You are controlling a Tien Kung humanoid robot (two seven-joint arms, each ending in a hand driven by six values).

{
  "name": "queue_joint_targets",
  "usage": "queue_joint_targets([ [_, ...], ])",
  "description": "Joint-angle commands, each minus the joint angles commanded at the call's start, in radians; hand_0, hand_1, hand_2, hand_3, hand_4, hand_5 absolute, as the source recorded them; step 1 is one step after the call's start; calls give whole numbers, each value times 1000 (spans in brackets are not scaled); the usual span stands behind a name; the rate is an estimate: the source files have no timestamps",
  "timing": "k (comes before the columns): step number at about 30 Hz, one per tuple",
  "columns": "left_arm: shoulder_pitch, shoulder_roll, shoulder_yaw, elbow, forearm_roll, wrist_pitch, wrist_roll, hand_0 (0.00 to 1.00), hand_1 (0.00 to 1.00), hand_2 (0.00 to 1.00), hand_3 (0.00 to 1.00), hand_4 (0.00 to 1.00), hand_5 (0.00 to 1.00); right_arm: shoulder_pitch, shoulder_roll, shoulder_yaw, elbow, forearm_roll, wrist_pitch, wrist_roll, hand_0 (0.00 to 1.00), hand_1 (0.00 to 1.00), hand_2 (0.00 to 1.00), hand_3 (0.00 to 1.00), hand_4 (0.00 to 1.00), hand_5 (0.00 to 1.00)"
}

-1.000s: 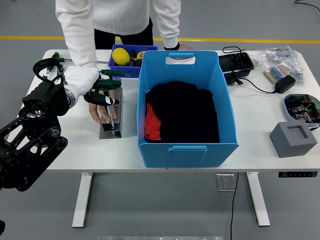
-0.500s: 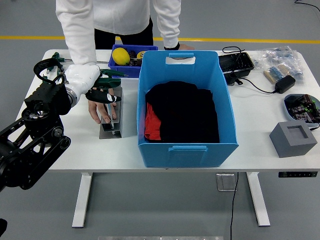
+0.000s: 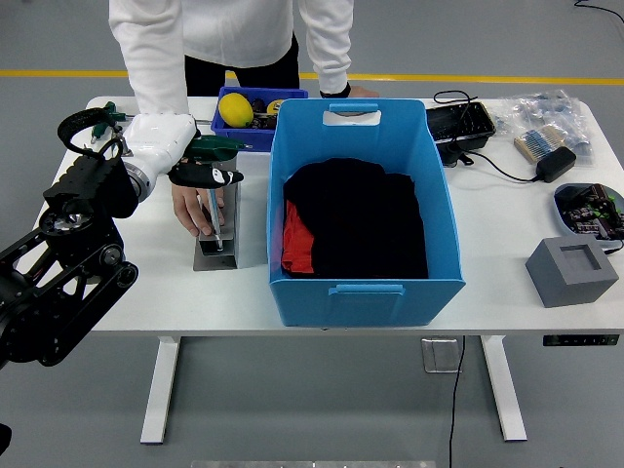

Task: Lift tool from toolbox,place it in box,lift tool from toolbox,place it in box

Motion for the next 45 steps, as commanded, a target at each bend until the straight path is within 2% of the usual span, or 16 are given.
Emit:
queue_joint_targets([
  [5, -13, 9, 8, -9, -10, 11, -3, 199, 32, 41, 80, 998, 850, 1, 0, 3, 0, -3, -1, 0, 673, 642, 708, 575, 782, 729],
  [6, -15, 11, 9, -10, -11, 11, -4, 192, 30, 36, 75, 891, 848, 2, 0, 3, 0, -3, -1, 0, 673, 642, 708, 575, 781, 728],
  [11, -32, 20, 21, -15, -18, 11, -7, 192, 30, 36, 75, 891, 848, 2, -1, 3, 0, -1, 0, 0, 673, 642, 708, 575, 781, 728],
  [12, -34, 21, 22, -16, -19, 12, -7, 196, 29, 34, 73, 772, 769, 2, -1, 3, 0, -2, 0, 0, 673, 642, 708, 575, 781, 729],
  [17, -46, 27, 27, -23, -27, 11, -2, 196, 29, 34, 73, 772, 769, 2, -1, 2, 0, 0, 0, 0, 673, 642, 708, 575, 781, 729],
  [18, -48, 28, 28, -24, -28, 10, -1, 196, 28, 34, 70, 693, 697, 2, -1, 1, -1, 0, 0, 0, 673, 642, 708, 575, 781, 729],
  [23, -67, 38, 38, -31, -37, 6, 3, 196, 28, 34, 70, 693, 697, 1, 0, 2, -1, -1, 0, 0, 673, 642, 708, 575, 781, 729],
  [24, -69, 39, 39, -32, -38, 5, 2, 188, 27, 33, 70, 669, 651, 1, 0, 2, -1, -1, 0, 0, 677, 642, 708, 575, 781, 729],
  [29, -84, 52, 51, -41, -48, 9, 3, 188, 27, 33, 70, 669, 651, 0, 1, 2, -1, -1, -1, 0, 677, 642, 708, 575, 781, 729],
  [30, -86, 54, 53, -42, -49, 10, 4, 180, 26, 34, 73, 619, 496, 0, 1, 2, 0, -1, -1, 0, 677, 643, 707, 575, 780, 728],
  [45, -113, 80, 70, -70, -87, 4, 0, 175, 24, 32, 76, 600, 440, -4, 2, 1, 0, -1, 0, 0, 678, 641, 708, 575, 782, 729],
])
